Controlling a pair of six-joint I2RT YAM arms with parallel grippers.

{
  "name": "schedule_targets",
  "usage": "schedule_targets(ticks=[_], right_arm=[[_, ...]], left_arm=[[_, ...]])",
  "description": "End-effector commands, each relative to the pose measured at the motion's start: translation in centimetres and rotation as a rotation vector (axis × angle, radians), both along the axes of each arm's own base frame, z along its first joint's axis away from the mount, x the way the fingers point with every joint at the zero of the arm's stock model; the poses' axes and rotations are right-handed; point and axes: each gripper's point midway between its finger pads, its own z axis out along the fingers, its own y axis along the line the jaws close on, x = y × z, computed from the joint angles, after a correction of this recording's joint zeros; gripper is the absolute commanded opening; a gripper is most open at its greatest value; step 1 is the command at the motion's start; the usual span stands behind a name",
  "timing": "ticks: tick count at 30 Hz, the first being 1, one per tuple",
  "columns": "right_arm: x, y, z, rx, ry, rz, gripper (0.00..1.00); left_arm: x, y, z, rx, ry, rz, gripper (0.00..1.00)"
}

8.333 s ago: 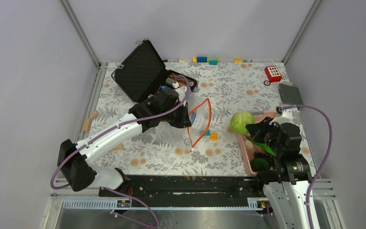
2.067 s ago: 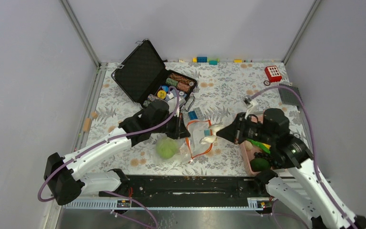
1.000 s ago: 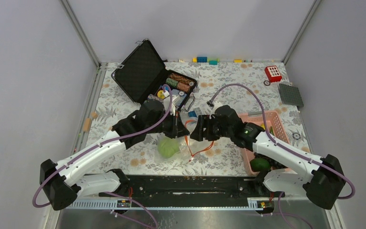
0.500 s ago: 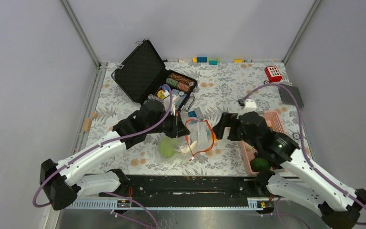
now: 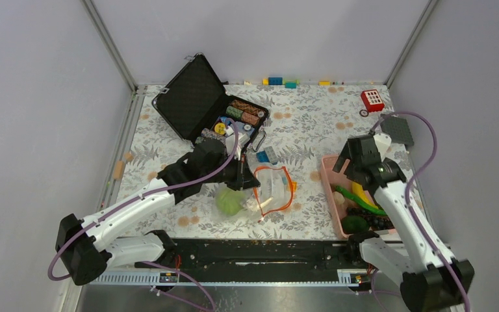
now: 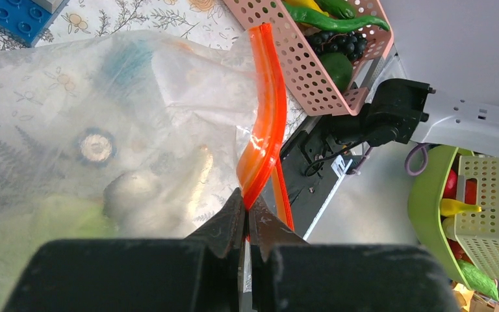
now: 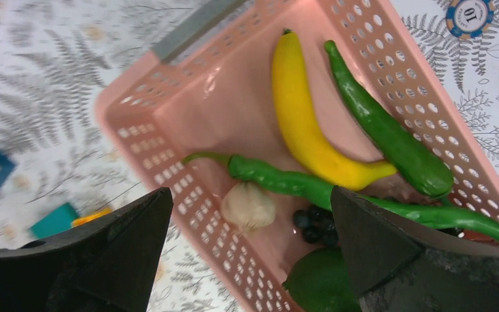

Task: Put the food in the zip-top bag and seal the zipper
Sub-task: Pick up the fake fruit from the bin.

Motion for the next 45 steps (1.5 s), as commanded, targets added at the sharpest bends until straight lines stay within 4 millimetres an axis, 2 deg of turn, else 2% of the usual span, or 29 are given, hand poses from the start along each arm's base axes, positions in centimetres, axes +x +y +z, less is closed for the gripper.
schedule_targets(ticks=[1,4,6,10,17,22,31,38,45], right_arm=[[1.9,-2.1,-2.8,-0.037,0.105,-0.033,1.00],[3.0,-3.3,-5.3,0.005,0.182,-0.066,1.00],[3.5,-2.8,-7.0,0.078,0.225,-0.049,1.00],[4.1,-3.5,-9.4,0.126,0.286,-0.059,0.97],[4.2,-4.2,-11.7,0.149,0.352,-0.086,0.91],[3.8,-3.6,-12.8,0.179,0.398,-0.062,0.81],[3.2,-3.8,-13.5,0.177,0.439,-0.088,0.73],[2.6,-5.1,-13.2,0.109,0.476,-0.132,0.68],[2.8,-5.3,-13.0,0.096,0.469,-0.114,0.50]], left_arm=[[0.3,-0.6,1.2,-0.052,-0.046,-0.025,0.00],[0.2,-0.5,1.3,-0.056,-0.047,-0.028,0.00],[0.2,-0.5,1.3,-0.057,-0.051,-0.028,0.00],[0.3,-0.4,1.3,-0.054,-0.051,-0.026,0.00],[0.5,-0.2,1.2,-0.048,-0.055,-0.020,0.00],[0.4,-0.4,1.2,-0.054,-0.046,-0.032,0.00],[0.5,-0.4,1.0,-0.052,-0.037,-0.032,0.00],[0.2,-0.5,1.3,-0.067,-0.037,-0.046,0.00],[0.0,-0.5,1.4,-0.076,-0.033,-0.055,0.00]])
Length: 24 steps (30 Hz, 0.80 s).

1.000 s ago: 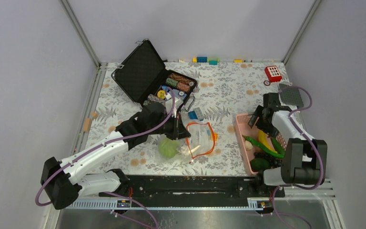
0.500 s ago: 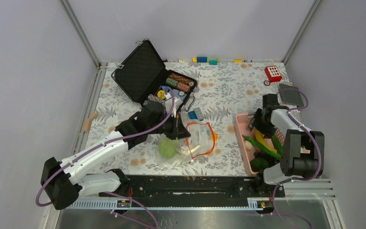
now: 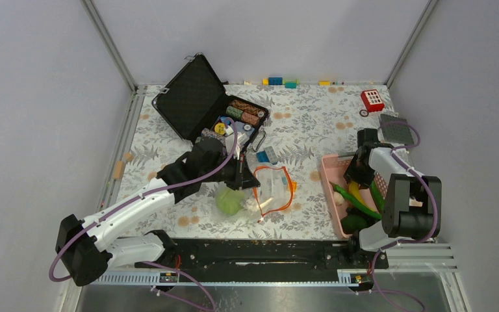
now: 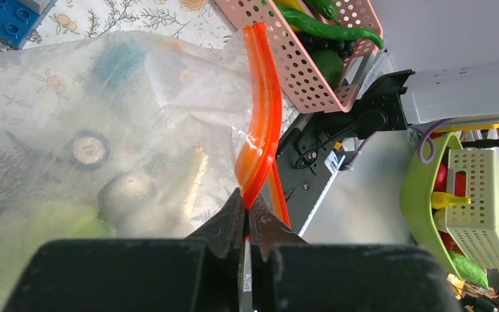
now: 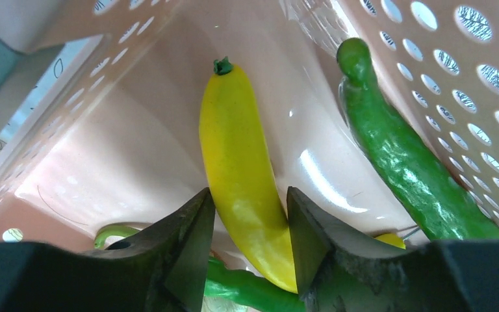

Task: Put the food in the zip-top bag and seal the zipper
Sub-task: Pick up the fake fruit from the bin.

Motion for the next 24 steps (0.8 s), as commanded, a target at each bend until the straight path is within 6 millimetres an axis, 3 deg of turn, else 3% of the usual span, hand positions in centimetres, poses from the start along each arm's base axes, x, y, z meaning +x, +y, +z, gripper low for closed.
schedule_targets(ticks=[1,8,24], right_arm=[[0.5,-0.5,0.9,-0.022,-0.008,0.007,0.50],[0.8,0.2,1.7,0.010,-0.078,0.037,0.35],[0.1,-0.9,7.8,-0.084,-0.364,0.007,0.25]], left_arm=[[0.1,-0.5,1.4,-0.055,-0.045,-0.032,0.00],[-0.1,-0.4,1.6,-0.066,-0.048,-0.038,0.00],[-0.5,-0.5,2.0,-0.089,-0.047,-0.059,0.00]])
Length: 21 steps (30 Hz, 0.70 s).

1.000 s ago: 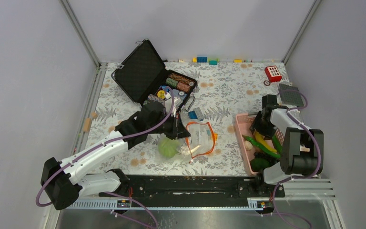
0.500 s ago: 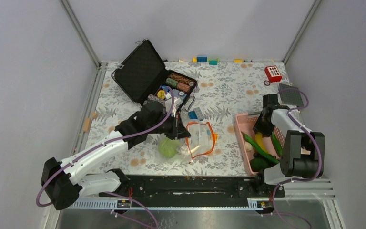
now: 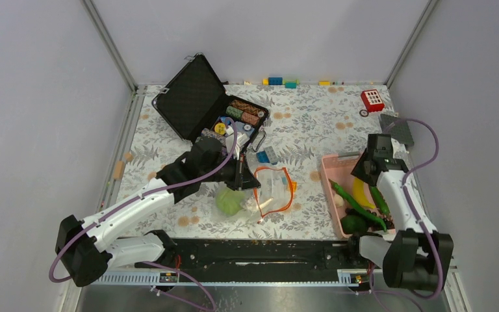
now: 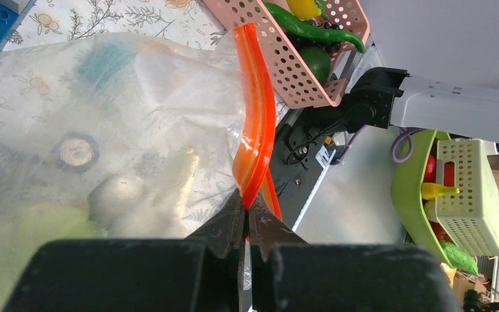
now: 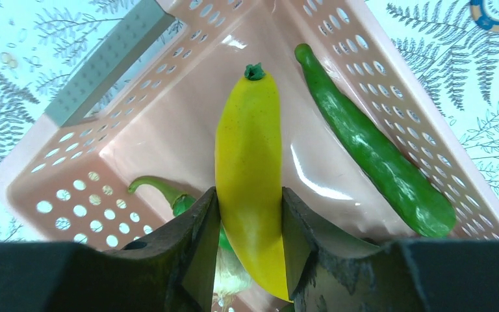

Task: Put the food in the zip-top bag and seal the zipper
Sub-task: Pick up the fake fruit from the bin.

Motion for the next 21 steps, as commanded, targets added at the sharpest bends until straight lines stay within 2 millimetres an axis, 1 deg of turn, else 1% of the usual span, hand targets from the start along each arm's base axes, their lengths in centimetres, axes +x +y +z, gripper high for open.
schedule_targets(ticks=[1,4,7,11,16,21], right_arm=[[-0.1,-0.7,2.5,-0.042,-0.116,-0.020,0.25],[-0.2,-1.0,4.5,-0.059,-0.204,-0.040,0.24],[0.0,-0.8,6.8,-0.061,-0.293,-0.031,0.23],[0.2,0.4,10.1,-0.032,-0.454,0.035,0.23],[-0.1,3.1,13.6,0.050,-0.613,0.151,0.23],[-0.3,7.7,17.7,0.235,-0.788,0.324,0.23]], left_arm=[[-0.1,-0.3,1.7,-0.066,-0.054,-0.027,0.00],[-0.1,-0.3,1.9,-0.068,-0.059,-0.028,0.00],[0.0,-0.2,1.9,-0.065,-0.060,-0.018,0.00],[0.1,-0.2,2.0,-0.067,-0.062,-0.015,0.00],[0.2,-0.2,2.2,-0.066,-0.065,-0.010,0.00],[0.6,-0.3,2.0,-0.053,-0.063,0.001,0.00]])
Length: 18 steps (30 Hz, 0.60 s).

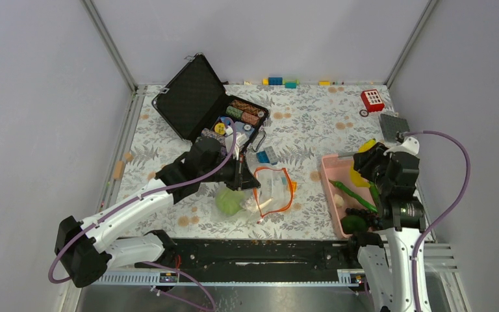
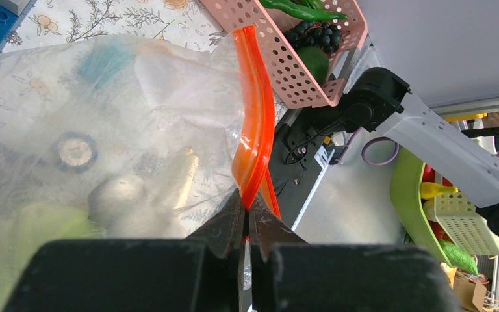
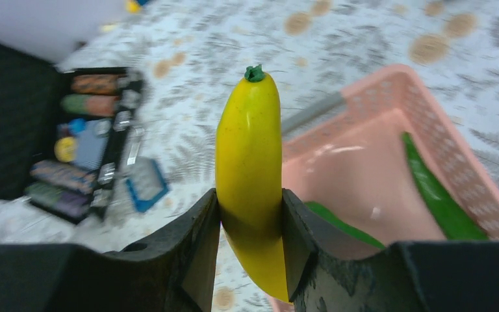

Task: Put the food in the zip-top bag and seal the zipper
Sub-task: Pick up the fake fruit from the bin, then place the fake fruit in the zipper food storage bag.

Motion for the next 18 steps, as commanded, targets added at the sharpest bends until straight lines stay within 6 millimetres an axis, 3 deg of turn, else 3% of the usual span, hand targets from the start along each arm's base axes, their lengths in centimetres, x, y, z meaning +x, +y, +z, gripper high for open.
schedule_targets(ticks=[1,4,15,18], right_arm=[[0.4,5.0,4.9,0.134,-0.194,0.247,0.22],[-0.1,7.1,7.0,0.200,-0.260,0.353,0.22],[-3.5,13.4,11.7,0.413,-0.414,0.744,0.22],[-4.3,15.0,11.7,0.429,-0.420,0.819,0.22]], left_arm=[[0.8,-0.4,1.7,-0.045,-0.060,0.006,0.00],[0.7,-0.4,1.9,-0.049,-0.060,0.001,0.00],[0.7,-0.6,2.0,-0.053,-0.056,-0.007,0.00],[0.7,-0.7,2.1,-0.055,-0.056,-0.009,0.00]])
